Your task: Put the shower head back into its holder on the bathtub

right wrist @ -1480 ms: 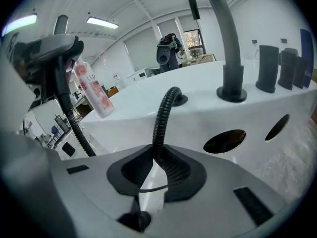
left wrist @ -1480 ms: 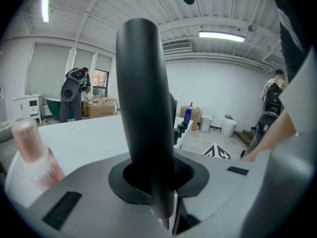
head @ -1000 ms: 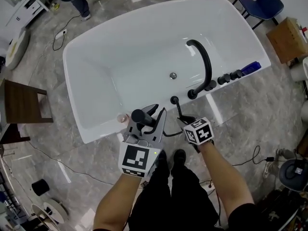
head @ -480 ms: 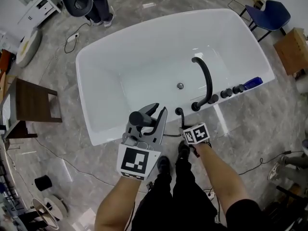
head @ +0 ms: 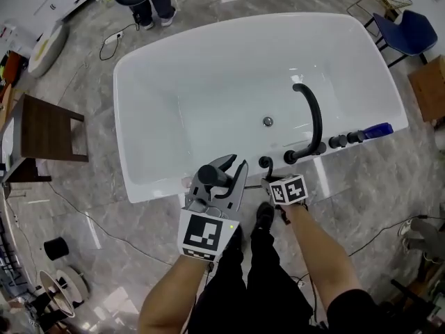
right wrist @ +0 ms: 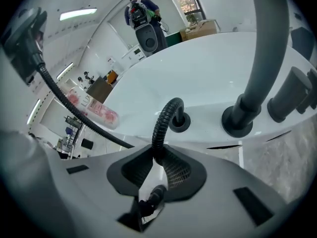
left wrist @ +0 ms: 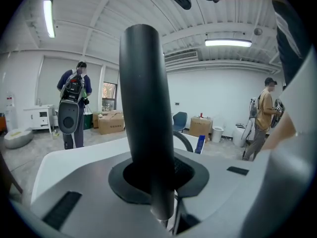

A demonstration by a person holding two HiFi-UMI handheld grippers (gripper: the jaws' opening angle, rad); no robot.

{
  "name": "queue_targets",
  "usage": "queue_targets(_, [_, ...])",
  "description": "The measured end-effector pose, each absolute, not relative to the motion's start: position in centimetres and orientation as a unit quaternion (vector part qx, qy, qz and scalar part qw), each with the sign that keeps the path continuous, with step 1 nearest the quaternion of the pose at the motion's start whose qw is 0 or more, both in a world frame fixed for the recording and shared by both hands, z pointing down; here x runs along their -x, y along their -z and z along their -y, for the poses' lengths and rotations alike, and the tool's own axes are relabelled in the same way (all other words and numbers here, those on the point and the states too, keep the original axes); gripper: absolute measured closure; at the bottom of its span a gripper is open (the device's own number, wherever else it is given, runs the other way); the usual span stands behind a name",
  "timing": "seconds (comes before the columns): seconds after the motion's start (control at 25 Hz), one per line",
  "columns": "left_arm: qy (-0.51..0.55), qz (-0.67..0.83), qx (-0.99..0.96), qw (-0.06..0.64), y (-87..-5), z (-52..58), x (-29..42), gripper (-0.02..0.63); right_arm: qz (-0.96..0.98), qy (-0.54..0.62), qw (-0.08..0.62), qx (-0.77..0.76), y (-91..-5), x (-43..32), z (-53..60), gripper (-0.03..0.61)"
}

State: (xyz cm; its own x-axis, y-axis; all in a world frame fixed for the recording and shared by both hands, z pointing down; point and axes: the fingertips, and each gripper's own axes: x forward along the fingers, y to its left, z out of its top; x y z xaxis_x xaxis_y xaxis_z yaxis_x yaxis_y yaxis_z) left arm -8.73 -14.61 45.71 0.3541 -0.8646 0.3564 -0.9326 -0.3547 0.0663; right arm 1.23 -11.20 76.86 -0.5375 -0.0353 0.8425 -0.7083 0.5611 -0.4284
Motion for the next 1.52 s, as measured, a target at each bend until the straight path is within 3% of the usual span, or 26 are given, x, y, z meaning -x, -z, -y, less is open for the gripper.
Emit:
queue_targets(0.44, [-0.147, 0.552, -0.804, 0.165, -50.1, 15.6, 8.5, 0.534, 0.726, -0.429, 0.506, -0.179, -79.4, -5.6, 8.6, 0.500])
queue_targets(0.84, [-0.162, 0.554, -0.798, 0.171, -52.3, 15.9, 8.5, 0.534, 0.768, -0.338, 0.510, -0.192, -76.5, -2.4, 12.3, 0.500])
queue_targets(1.36, [-0.159, 0.560, -0.793, 0.181, -53.3, 15.6, 8.3, 0.534, 0.728, -0.371, 0.551, -0.172, -78.7, -3.3, 11.9, 0.500])
queue_targets(1.52, [-0.155, 0.566, -0.789, 0.182, -53.2, 15.6, 8.5, 0.534, 0.741, -0.328, 0.553, -0.192, -77.8, -2.1, 13.8, 0.499])
